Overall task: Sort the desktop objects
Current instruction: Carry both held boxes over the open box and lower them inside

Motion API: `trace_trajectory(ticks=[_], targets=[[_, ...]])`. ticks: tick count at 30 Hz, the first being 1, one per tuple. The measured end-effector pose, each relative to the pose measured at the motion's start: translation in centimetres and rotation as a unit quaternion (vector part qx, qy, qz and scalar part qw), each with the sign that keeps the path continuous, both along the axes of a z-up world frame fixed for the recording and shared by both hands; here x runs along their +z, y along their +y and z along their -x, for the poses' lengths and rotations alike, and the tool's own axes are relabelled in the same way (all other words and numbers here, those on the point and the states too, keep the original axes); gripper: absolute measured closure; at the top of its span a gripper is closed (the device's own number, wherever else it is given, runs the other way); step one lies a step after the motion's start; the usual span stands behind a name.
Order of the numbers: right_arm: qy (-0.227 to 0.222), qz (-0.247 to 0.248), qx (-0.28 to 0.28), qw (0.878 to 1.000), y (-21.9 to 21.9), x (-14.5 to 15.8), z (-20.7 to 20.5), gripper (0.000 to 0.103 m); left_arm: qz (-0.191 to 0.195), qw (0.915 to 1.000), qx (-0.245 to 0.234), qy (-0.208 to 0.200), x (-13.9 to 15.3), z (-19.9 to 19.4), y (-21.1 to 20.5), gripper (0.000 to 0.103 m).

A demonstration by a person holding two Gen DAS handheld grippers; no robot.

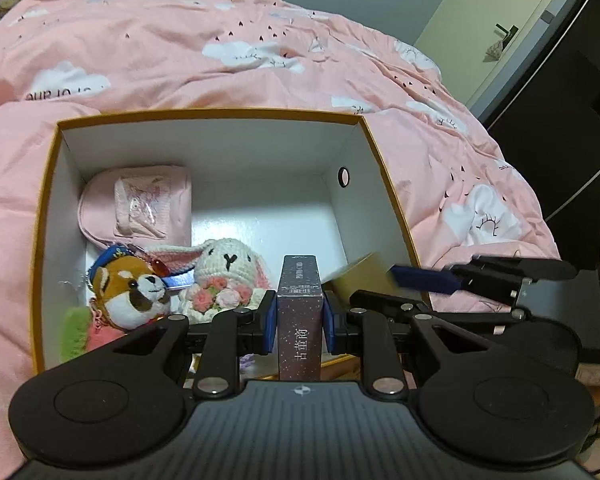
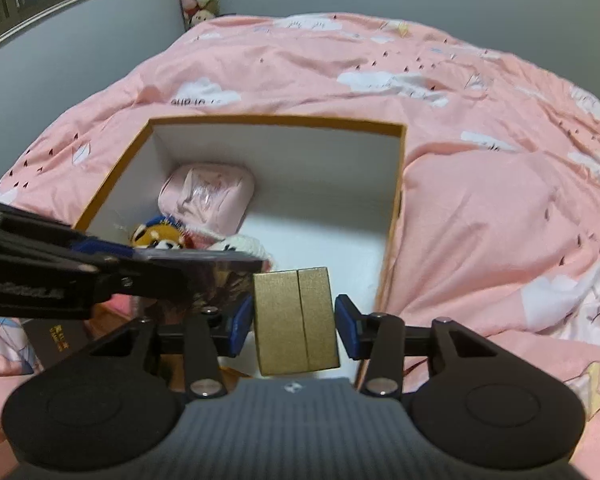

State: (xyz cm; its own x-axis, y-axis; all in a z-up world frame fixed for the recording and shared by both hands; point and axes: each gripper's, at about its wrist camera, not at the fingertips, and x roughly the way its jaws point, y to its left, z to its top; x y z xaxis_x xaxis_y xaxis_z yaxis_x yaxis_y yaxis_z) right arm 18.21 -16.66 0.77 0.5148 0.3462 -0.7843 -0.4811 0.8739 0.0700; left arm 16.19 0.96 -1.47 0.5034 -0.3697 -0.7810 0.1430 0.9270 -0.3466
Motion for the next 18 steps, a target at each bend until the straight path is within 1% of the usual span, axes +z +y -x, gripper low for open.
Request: trace_trajectory(ticks=[1, 3, 5, 6, 8, 10, 13, 16, 18], targets=[[0.002, 0.003, 0.001, 1.000, 0.1, 0.0, 0.1, 0.069, 0.001, 1.0000, -0.001, 0.002, 0.0, -0.2, -0.1, 0.077], [0.001, 0.006, 0.000, 1.000, 0.1, 0.1, 0.0, 0.069, 0.013, 0.9998, -0.011, 0.012, -0.3, -0.6, -0.4, 0.077], [0.003, 0.007, -0.003, 1.000, 0.1, 0.0, -0.2, 0.069, 0.023, 0.9995, -0.010, 0.021, -0.6, -1.1, -0.5, 0.077], [0.003, 0.007, -0.006, 1.000, 0.1, 0.1, -0.3, 0.069, 0.019, 0.9995, -0.006, 0.024, -0.8, -1.2, -0.6, 0.077], [-0.004, 0.001, -0.009, 1.000, -0.4, 0.4, -0.1, 0.069, 0.000, 0.9996, 0.002, 0.028, -0.8, -1.5, -0.7, 0.077], [-0.020, -0.007, -0.012, 1.000, -0.9, 0.9, 0.2, 0.067, -0.015, 0.9993, 0.006, 0.033, -0.8, -1.8, -0.7, 0.077], [-0.038, -0.011, -0.027, 0.999, -1.8, 1.4, 0.4, 0.066, -0.026, 0.9986, -0.003, 0.045, -0.8, -2.4, -0.9, 0.077], [-0.049, -0.030, -0.043, 0.997, -2.9, 1.9, 0.5, 0.066, -0.040, 0.9970, -0.017, 0.063, -1.1, -3.4, -1.7, 0.077], [-0.056, -0.042, -0.053, 0.996, -3.5, 2.3, 0.4, 0.066, -0.044, 0.9953, -0.020, 0.084, -1.6, -4.3, -2.2, 0.077]])
